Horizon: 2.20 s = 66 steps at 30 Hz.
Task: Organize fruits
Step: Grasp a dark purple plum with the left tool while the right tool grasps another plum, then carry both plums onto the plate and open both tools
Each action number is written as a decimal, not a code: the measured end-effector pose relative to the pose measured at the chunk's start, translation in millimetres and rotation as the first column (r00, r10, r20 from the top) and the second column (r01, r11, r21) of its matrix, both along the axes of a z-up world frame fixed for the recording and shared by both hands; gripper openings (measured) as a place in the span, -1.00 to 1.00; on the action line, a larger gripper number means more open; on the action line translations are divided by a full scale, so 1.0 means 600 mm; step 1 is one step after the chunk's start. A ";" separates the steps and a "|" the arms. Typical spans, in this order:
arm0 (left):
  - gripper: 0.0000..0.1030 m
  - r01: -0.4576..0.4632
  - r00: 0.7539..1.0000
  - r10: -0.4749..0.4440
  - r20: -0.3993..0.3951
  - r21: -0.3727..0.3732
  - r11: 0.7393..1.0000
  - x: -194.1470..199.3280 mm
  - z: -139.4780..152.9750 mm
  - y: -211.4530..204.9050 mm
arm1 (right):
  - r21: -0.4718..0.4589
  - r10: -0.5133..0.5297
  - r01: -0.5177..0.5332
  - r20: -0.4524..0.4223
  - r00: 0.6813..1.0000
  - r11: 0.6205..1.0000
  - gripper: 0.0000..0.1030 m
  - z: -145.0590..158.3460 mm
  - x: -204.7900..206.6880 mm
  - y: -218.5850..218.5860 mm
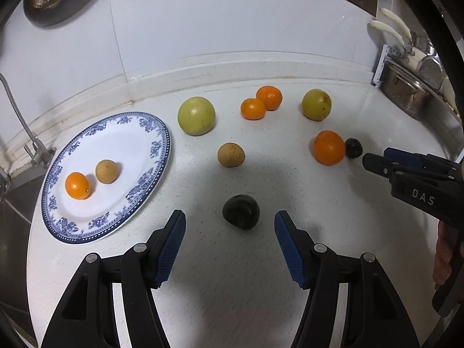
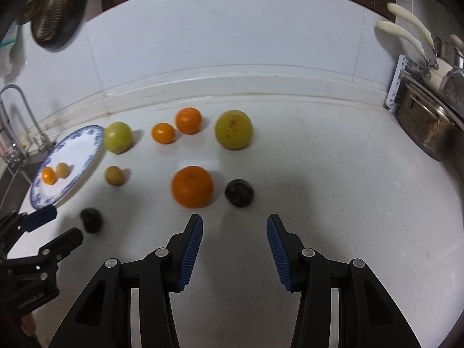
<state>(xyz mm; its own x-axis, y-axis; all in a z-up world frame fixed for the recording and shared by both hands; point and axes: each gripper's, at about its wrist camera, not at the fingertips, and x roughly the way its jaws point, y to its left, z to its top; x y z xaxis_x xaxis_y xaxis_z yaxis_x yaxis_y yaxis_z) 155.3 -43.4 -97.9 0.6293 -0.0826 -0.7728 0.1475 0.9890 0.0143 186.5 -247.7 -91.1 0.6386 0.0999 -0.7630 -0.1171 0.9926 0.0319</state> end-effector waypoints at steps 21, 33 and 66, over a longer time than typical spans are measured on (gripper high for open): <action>0.04 -0.011 0.999 0.013 -0.041 0.029 1.000 0.038 -0.022 -0.013 | -0.048 0.076 -0.078 -0.056 0.996 0.996 -0.09 -0.045 0.073 -0.003; -0.41 0.022 0.999 -0.021 -0.034 0.010 1.000 0.033 -0.021 -0.023 | -0.003 0.084 -0.084 -0.038 0.996 0.996 -0.44 -0.036 0.052 -0.003; -0.41 0.051 0.984 -0.038 0.176 -0.070 0.996 -0.070 0.123 0.060 | 0.117 0.261 -0.276 0.131 0.956 0.954 -0.44 0.106 -0.083 0.111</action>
<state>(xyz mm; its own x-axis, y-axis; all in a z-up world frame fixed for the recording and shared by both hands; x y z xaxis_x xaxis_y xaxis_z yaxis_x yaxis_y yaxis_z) 113.0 -7.2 -24.1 0.7485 -0.1661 -0.6420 0.1926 0.9808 -0.0292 136.9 -181.3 -27.7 0.6552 0.3746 -0.6561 -0.3891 0.9117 0.1320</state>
